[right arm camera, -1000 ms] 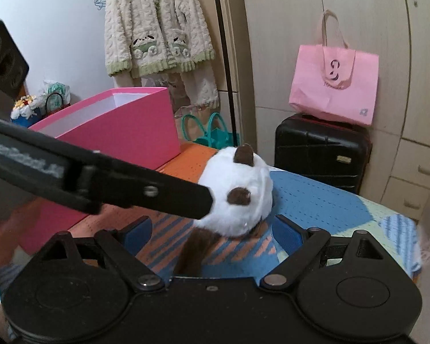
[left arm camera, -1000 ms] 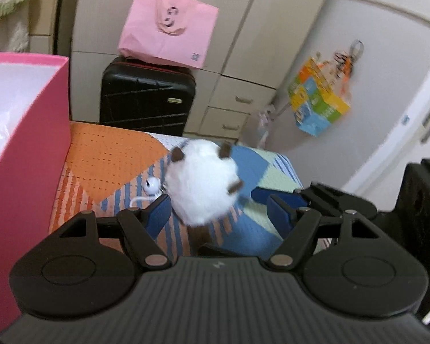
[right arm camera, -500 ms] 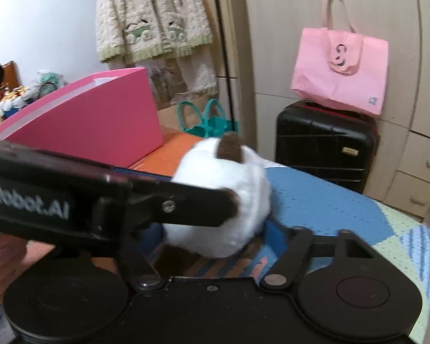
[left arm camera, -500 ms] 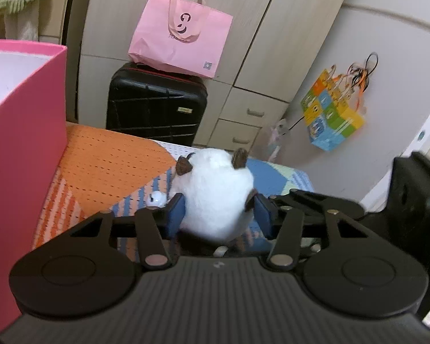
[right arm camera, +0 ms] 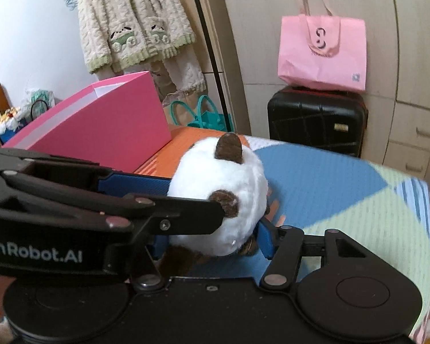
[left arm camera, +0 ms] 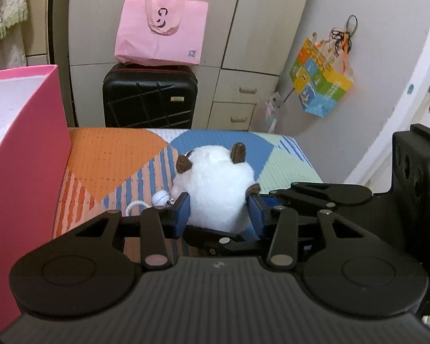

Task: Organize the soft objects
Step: 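Grasp the white plush cat with both grippers and lift it, then carry the plush cat with both grippers over the pink box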

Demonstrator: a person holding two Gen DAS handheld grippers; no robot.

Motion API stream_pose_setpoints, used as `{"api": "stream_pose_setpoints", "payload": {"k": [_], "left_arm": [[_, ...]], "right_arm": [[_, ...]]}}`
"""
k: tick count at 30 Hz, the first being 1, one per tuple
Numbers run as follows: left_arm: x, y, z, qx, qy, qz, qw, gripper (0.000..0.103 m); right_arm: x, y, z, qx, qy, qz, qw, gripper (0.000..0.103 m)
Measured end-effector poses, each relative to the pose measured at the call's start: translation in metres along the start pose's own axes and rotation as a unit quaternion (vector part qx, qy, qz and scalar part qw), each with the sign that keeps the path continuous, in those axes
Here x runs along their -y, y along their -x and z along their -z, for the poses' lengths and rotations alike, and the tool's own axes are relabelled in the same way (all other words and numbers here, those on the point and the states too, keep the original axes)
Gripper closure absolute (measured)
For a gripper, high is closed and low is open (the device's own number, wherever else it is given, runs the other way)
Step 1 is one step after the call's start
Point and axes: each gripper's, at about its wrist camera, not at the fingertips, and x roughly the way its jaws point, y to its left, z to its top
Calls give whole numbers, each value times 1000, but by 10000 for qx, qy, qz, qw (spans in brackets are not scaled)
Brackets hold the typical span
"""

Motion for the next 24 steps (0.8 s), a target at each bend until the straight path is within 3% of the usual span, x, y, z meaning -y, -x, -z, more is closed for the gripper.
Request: {"api": "stream_pose_setpoints", "payload": {"k": [10,16,24], "left_arm": [[7,41,14,-258,-315,368,9985,62],[7,60,22,-497,-179,671,9963,62],[10,86,36,-426,-378,754,9955,62]], "right_arm": [[-27,38,23,181,-46,71,9998,38],[-51,58,32,62,162,331,9993,38],[-73,79,46,211,4,482,9986,38]]}}
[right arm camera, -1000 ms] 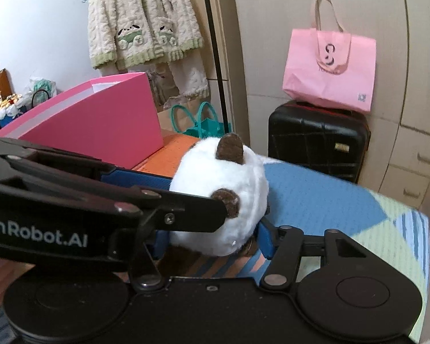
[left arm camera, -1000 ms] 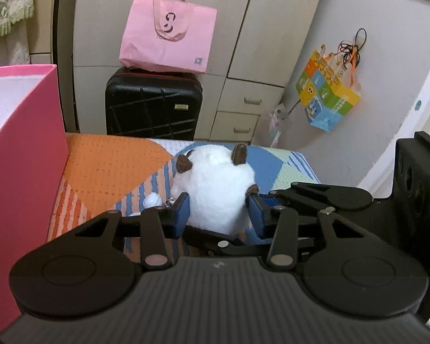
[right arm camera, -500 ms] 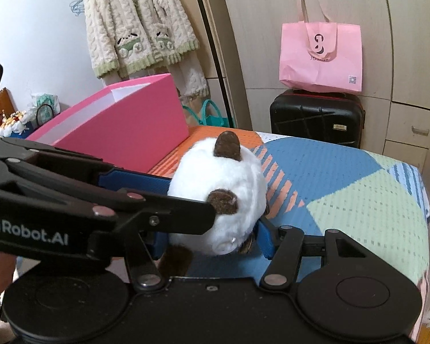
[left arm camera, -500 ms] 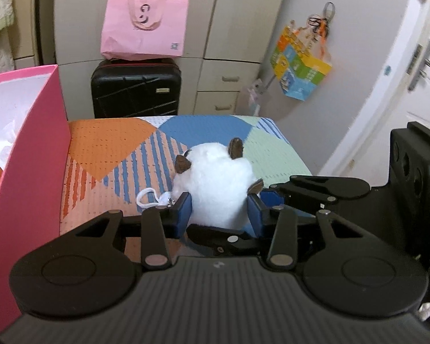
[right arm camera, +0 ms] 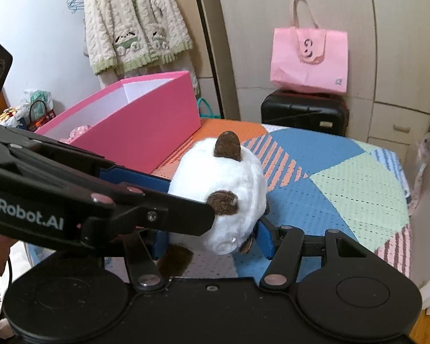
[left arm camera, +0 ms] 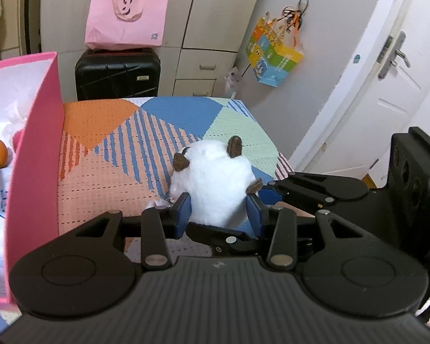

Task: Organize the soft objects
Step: 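Carry the plush cat with both grippers over the pink box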

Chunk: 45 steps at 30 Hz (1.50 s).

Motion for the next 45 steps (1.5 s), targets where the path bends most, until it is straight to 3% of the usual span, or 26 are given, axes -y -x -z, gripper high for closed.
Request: {"api": "stream_pose_setpoints", "payload": {"k": [6,10,14,25,30,35,45], "left_arm": [[-1,42,4,178,-365,9,9992,62],[-4,77,2,507,-448,41,9977,60],[-9,105,-3,853,-577,-197,9945,59],[-55,166,-17,1705,-387,-800,9813,58],[-91,181,-13,2010,161,-819,9760,59],[-121,169,-6,1785,540,-805,9792,58],[-149,145,9,1394,812,-828,9834,59]], "right_arm": [[-35,20,-4,305,78,44,9995,38],[-59,36,-18,554,274,35,9981,38],[-79,39,-38,755,470,-126,9960,37],[-130,13,-92,1190,628,-834,9874,34],[-140,-14,-108,1137,816,-1411,9800,34],[-152,-47,-109,752,1018,-1608,9788,35],[-163,-81,-105,167,1247,-1345,9829,34]]}}
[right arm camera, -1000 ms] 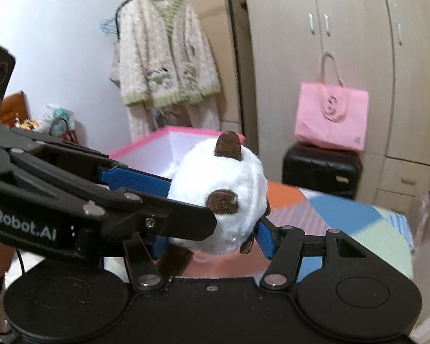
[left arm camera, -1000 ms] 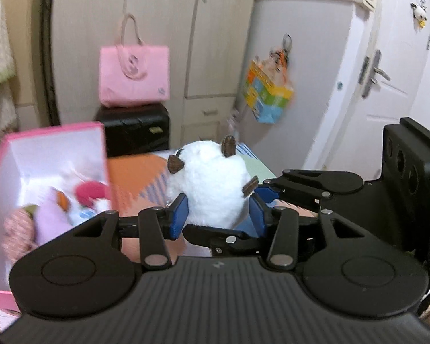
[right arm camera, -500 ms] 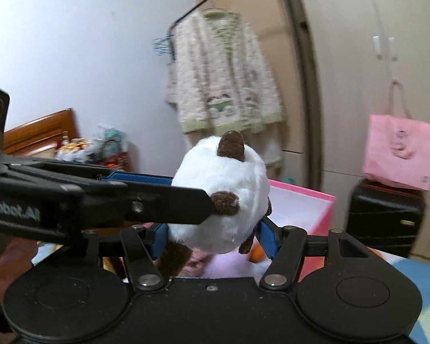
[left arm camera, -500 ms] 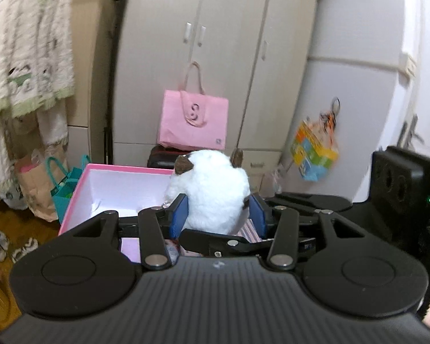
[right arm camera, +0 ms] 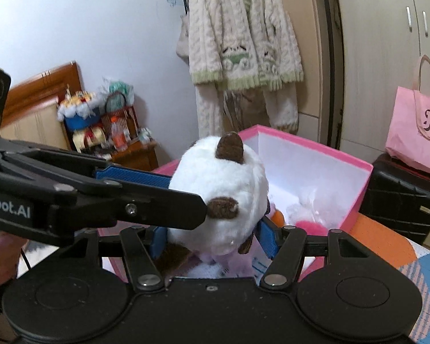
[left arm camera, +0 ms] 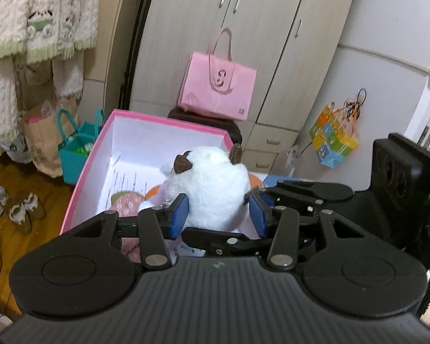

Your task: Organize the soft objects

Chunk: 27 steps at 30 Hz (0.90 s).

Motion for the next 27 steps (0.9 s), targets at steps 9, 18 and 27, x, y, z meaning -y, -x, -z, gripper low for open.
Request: {"api": "stream_pose_setpoints", "payload": {"k": [9,18,27], "left_arm": [[1,-7,8,-137,78,66,9999,56],[-1,16,9,37,108,-312,9994,50],[30,50,1,49,-516,-389,9979,38]], "right_arm": [[-14,1,8,-415,247,669,9966,32],[-19,60,19,265,-3,1147,9931,30],[-32,121,28,520,-24,1783,9826,18]]}}
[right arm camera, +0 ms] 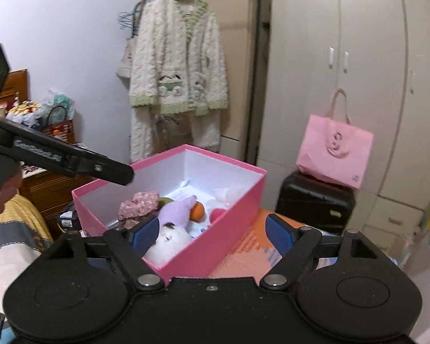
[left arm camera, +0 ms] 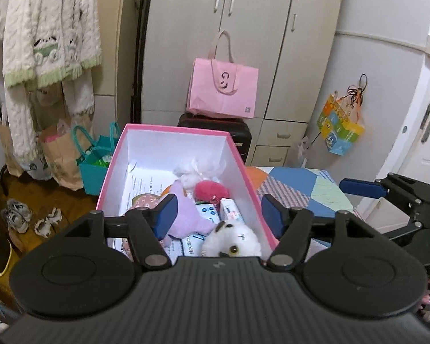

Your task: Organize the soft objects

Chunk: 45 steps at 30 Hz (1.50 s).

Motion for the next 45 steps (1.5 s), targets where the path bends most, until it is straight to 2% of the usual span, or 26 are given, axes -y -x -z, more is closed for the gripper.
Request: {"api": "stream_pose_setpoints", "payload": {"k": [4,7,9,12,16,19,22,29,35,37,40,45], "left_arm": [[16,9,6,-7,-124,-2,9999,33],[25,14,11,11,-203,36,9998,24],[29,17,14,58,-220,75,9997,11],[34,19,20,46,-207,99,9997,2],[39,14,25,-84,-190,-69,9998,1],[45,9,30,-256,-231,-391,9986,1],[50,6,39,-387,-500,-453,9970,1],[61,24,61,108,-672,-924,9934,1],[64,26,70,239,-584,-964,9933,1],[64,26,75,273,-505,-1049,9928,1],[64,27,79,303,-479,-974,9936,1],[66,31,84,376,-531,-919,9936,1]], "right_arm": [[9,13,4,-147,-367,250,9989,10],[15,24,8,-227,-556,521,9968,7],[17,30,10,-318,-669,685,9949,0],[17,34,10,-666,-834,740,9915,0],[13,45,12,-814,-803,607,9916,0],[12,54,18,-700,-878,706,9912,0],[9,59,25,-649,-850,922,9900,0],[6,77,40,-365,-1077,1385,9838,0],[-6,85,49,-263,-835,1551,9840,0],[-7,89,51,-189,-921,1561,9833,0],[-8,93,53,-174,-1007,1547,9827,0],[-10,98,57,-60,-1005,1821,9781,0]]}}
